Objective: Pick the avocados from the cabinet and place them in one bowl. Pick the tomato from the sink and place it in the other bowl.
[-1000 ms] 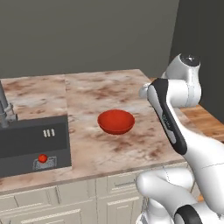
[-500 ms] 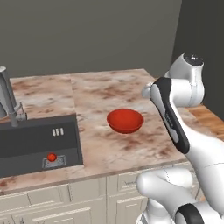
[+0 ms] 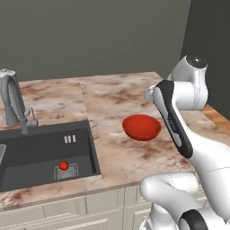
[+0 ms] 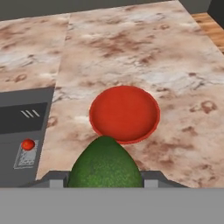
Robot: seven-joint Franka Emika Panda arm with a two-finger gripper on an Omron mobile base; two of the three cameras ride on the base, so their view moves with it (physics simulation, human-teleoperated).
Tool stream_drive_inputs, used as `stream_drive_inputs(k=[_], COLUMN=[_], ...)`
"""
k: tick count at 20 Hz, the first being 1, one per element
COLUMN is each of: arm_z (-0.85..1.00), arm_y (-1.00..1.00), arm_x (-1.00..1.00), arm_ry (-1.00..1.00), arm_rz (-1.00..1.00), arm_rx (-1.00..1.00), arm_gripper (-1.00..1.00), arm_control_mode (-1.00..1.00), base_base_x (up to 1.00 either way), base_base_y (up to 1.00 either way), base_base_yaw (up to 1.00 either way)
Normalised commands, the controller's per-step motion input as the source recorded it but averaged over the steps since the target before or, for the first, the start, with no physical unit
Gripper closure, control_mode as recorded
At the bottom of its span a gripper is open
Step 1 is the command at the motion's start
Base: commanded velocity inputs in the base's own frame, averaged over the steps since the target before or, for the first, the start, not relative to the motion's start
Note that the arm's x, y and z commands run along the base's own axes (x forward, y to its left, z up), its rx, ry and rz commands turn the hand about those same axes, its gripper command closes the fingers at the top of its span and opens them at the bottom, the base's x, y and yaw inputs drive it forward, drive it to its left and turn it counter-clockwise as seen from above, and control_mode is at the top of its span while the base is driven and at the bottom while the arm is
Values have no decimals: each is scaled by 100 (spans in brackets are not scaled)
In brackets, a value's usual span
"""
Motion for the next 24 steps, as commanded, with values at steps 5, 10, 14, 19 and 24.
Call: stream_drive_inputs(k=[5,10,14,19,24], arm_z=[0,0,0,0,0], arm_y=[0,0,0,0,50], arm_x=[0,0,0,0,35], arm_ry=[0,0,0,0,22], arm_rz=[0,0,0,0,-22], arm_rx=[0,0,0,0,-4], arm_gripper=[100,100,100,100,100], arm_control_mode=[100,100,100,-100,-100], base_base_x=[20,0,0,0,0], base_base_y=[0,0,0,0,0], base_base_yaw=[-10,0,0,0,0])
